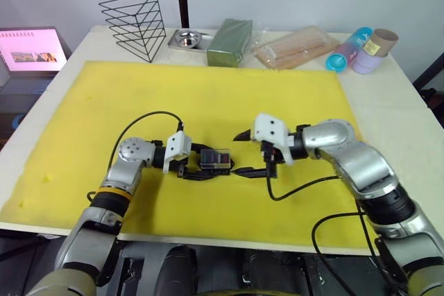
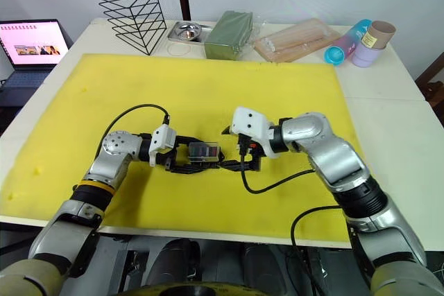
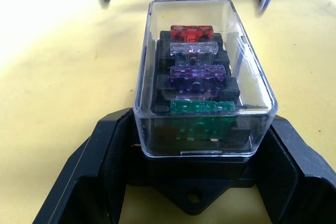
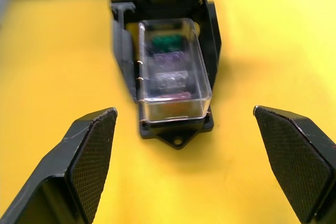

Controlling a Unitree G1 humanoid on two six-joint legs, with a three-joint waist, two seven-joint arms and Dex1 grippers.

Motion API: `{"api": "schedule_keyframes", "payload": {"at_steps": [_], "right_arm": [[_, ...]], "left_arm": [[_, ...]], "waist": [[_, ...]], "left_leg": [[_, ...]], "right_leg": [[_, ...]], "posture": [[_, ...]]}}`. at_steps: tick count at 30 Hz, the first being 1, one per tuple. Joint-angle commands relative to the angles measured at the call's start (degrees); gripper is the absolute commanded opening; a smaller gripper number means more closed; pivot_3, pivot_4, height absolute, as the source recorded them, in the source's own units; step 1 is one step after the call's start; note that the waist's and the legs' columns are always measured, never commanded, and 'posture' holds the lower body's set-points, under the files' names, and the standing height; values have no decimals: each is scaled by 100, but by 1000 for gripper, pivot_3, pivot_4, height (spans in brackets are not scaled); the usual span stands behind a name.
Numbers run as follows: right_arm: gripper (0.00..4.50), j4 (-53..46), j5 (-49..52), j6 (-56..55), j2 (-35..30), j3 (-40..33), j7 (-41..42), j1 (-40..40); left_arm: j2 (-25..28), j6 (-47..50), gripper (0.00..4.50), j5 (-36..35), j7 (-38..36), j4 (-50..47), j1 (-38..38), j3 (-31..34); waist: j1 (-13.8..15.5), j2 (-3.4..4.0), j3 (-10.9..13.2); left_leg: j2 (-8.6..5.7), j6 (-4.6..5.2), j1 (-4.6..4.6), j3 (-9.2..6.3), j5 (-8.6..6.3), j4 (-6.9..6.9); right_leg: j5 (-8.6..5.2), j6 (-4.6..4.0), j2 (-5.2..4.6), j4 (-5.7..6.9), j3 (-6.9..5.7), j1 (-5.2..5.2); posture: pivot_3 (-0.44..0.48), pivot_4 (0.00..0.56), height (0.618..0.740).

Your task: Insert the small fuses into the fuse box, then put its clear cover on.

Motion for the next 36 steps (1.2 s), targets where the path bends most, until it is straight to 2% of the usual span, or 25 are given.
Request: {"api": "schedule_keyframes", "payload": {"at_steps": [1, 3, 5, 6, 10, 14, 18, 21, 24, 30, 36], "right_arm": [[4272, -273, 955, 175, 420, -763, -78, -312], [3884, -250, 867, -72, 536, -692, -148, -333], [3243, -197, 650, -389, 610, -535, -225, -359], [2798, -160, 626, -464, 683, -487, -286, -376], [1553, -39, 681, -640, 884, -413, -373, -437], [94, 118, 774, -721, 1069, -424, -431, -436], [42, 304, 621, -898, 1116, -228, -419, -188], [42, 991, -487, -1403, 878, 891, -450, 392], [42, 1622, -982, -1768, 902, 1362, -422, 591], [42, 1825, -735, -1854, 942, 1024, -355, 583], [42, 474, 359, -1024, 882, 250, -287, 419]], "left_arm": [[-74, -15, 2823, 16, 31, -7, 26, 14], [-79, -14, 2823, 13, 25, 4, 13, 19], [-79, -12, 2823, 11, 10, 16, 2, 24], [-79, -20, 2823, 15, 3, 26, -6, 25], [-80, -12, 2823, 10, -12, 37, -33, 29], [-75, -10, 2823, 12, -18, 45, -42, 31], [-70, -3, 2823, 11, -25, 45, -43, 31], [-75, 0, 2823, 7, -27, 33, -18, 26], [-88, 7, 2823, 18, -20, 9, 4, 11], [-67, 18, 2823, 47, -22, -43, 59, 53], [-18, 33, 2823, 34, -20, -121, 149, 88]], "waist": [[-1, 0, 0], [5, 0, 0], [9, 0, 0], [3, 0, 0], [1, 0, 0], [1, 0, 0], [2, 0, 0], [3, -5, -3], [-40, 24, -11], [-86, 22, -36], [-89, 22, -35]], "left_leg": [[1, 0, 0, -1, 0, 0], [1, 0, 1, -5, 0, 0], [1, 0, -2, -6, 0, -1], [0, 0, -3, -3, 0, 0], [0, 0, -2, -3, 0, 0], [0, 0, -3, -3, 0, 0], [0, 0, -2, -3, 0, 0], [0, 0, -1, -3, 0, 0], [-1, 0, -1, 4, 0, 0], [0, 0, 26, -10, 0, -2], [1, 0, 17, -11, 0, -2]], "right_leg": [[0, 0, 1, 0, 0, 0], [0, 0, 2, 1, -2, 1], [0, 0, 2, 0, -3, 1], [0, 0, 0, -1, -2, 0], [0, 0, 0, 0, -2, 0], [0, 0, 0, 0, -2, 0], [0, 0, 0, 0, -2, 0], [0, 0, 0, -1, -2, 1], [0, 0, 0, 0, 1, -1], [-1, 0, 3, 0, -7, 32], [-1, 0, 2, -1, -5, 24]], "posture": [[0, 150, 740], [0, 150, 740], [0, 150, 740], [0, 150, 740], [0, 150, 740], [0, 150, 740], [0, 150, 740], [0, 150, 740], [0, 150, 740], [0, 150, 740], [0, 150, 740]]}}
